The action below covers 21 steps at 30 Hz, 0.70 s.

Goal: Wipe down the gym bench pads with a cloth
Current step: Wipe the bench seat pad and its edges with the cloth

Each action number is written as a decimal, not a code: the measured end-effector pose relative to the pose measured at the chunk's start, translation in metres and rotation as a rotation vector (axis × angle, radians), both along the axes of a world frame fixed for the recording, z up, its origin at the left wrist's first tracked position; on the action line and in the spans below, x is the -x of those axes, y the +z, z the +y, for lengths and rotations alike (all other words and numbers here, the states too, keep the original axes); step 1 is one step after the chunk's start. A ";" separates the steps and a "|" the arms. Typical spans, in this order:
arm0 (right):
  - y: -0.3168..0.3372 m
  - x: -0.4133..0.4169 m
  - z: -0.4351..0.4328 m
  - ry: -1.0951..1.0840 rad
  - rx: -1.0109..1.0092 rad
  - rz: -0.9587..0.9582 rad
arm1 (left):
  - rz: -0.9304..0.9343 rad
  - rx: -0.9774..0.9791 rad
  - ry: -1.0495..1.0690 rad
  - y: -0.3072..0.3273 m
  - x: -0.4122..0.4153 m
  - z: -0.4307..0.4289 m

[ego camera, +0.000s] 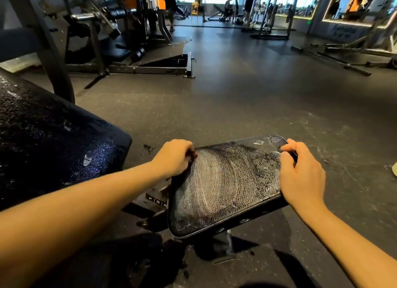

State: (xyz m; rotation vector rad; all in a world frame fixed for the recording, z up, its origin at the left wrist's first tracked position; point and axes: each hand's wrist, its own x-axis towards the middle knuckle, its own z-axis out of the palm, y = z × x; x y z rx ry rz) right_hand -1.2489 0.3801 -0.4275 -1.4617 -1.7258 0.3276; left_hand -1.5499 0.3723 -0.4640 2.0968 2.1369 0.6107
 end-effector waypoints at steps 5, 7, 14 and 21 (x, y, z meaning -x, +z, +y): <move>-0.001 -0.001 0.002 -0.010 0.017 0.005 | -0.151 -0.157 -0.119 0.003 -0.043 -0.045; 0.000 0.000 0.001 -0.012 0.014 -0.002 | -0.177 -0.118 -0.437 0.006 -0.054 -0.100; 0.003 0.001 0.000 -0.012 0.025 0.010 | -0.140 -0.078 0.000 -0.015 0.005 -0.039; 0.001 0.000 0.001 -0.028 0.031 0.006 | -0.261 -0.094 -0.243 -0.007 -0.038 -0.105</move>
